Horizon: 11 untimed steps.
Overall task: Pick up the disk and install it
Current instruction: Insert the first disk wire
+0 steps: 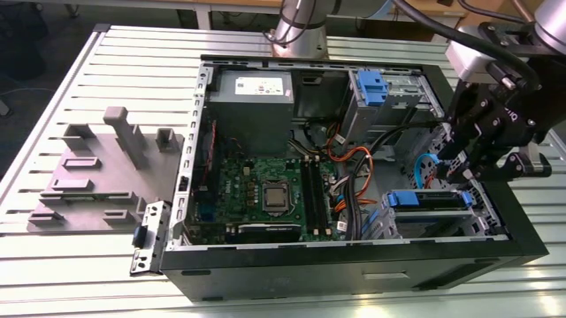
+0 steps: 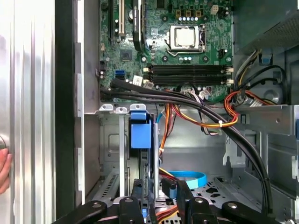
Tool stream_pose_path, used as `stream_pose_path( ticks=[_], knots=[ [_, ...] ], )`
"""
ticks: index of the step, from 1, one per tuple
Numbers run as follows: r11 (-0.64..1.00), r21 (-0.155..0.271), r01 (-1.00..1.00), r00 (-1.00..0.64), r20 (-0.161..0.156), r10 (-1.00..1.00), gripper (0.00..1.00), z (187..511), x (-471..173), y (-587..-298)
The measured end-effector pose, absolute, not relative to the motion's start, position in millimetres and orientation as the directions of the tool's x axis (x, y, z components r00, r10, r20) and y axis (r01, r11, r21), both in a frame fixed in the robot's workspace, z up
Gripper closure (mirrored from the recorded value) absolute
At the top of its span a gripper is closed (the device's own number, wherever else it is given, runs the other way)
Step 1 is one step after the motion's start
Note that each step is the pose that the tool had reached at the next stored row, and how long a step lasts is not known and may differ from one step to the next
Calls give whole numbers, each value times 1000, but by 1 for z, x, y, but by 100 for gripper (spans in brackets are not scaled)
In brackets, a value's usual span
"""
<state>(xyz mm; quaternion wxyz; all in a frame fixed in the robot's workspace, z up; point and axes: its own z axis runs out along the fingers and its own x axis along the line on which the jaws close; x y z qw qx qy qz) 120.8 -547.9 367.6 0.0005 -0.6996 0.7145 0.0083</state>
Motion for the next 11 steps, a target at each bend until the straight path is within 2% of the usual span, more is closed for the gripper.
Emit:
stream_pose_path(
  ticks=[11],
  knots=[
    [21,16,-1000,-21,-9,-1000,58,355,122,-548]
  ],
)
